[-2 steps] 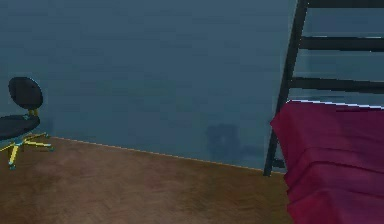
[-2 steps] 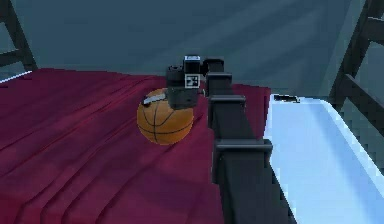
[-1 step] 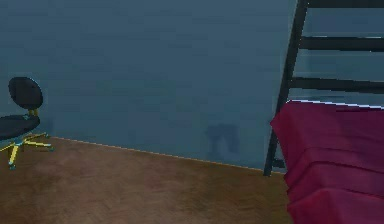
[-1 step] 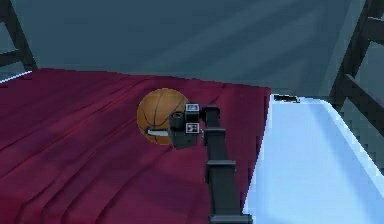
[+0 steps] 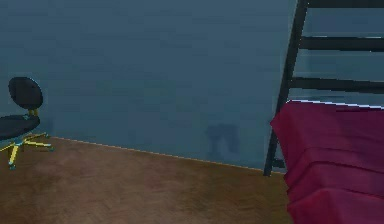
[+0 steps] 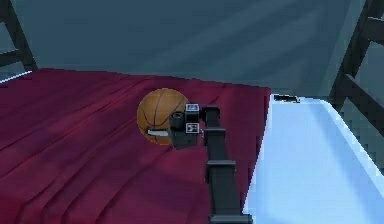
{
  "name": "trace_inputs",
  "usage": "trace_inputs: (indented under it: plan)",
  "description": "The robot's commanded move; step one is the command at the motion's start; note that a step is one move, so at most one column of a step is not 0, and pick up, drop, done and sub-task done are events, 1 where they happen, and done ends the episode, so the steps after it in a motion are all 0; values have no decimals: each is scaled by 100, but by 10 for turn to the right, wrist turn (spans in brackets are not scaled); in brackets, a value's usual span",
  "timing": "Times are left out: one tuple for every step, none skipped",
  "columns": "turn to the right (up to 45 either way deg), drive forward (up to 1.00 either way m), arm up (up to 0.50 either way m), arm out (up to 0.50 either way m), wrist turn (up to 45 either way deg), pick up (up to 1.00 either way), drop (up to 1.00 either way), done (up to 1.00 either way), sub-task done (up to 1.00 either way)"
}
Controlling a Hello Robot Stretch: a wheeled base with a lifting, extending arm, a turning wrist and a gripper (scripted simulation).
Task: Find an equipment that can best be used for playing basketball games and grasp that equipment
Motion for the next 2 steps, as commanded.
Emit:
trace_inputs:
  plan:
    - [0,0,10,0,0,0,0,0,0]
    - [0,0,0,0,0,0,0,100,0]
